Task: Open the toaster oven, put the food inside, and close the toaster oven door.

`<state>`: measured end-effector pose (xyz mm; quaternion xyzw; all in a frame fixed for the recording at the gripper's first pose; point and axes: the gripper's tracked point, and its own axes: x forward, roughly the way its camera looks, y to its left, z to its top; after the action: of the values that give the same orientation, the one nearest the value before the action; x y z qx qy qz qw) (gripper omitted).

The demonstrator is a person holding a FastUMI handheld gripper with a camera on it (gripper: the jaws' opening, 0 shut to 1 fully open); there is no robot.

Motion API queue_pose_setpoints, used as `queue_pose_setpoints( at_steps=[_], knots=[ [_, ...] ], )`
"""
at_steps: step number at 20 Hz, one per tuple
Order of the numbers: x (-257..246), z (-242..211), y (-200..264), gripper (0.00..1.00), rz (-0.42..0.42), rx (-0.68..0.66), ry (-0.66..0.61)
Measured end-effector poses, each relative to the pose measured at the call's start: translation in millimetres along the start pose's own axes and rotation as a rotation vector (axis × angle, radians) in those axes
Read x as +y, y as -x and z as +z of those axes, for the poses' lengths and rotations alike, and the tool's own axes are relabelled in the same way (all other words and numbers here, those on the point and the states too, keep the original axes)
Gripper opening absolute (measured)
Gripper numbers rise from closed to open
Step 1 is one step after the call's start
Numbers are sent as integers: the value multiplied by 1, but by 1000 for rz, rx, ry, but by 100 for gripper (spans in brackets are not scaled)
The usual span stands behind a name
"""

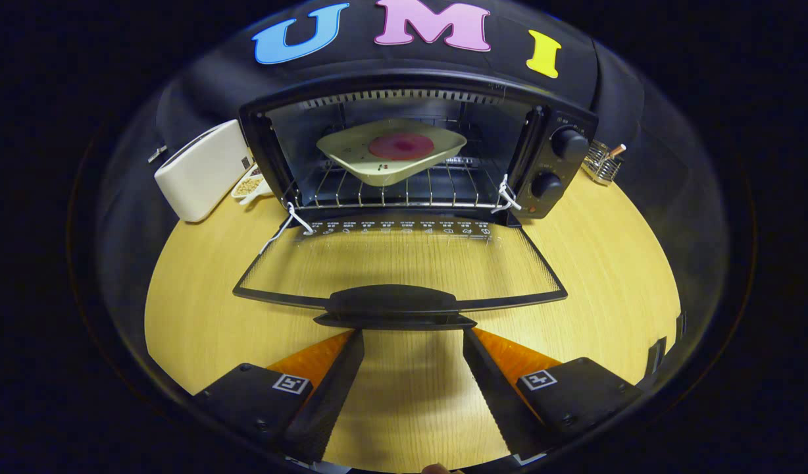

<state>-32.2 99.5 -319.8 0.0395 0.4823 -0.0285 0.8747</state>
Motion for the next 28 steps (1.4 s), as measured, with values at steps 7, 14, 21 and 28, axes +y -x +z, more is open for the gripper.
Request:
queue_pose_setpoints(
  at_steps=[7,14,21,28],
  knots=[
    [5,54,24,99,65,-67,-65],
    [16,139,29,100,91,-231,-113],
    [-3,182,96,99,116,-456,-105],
    [-59,213,183,99,19,-708,-15]
  ],
)
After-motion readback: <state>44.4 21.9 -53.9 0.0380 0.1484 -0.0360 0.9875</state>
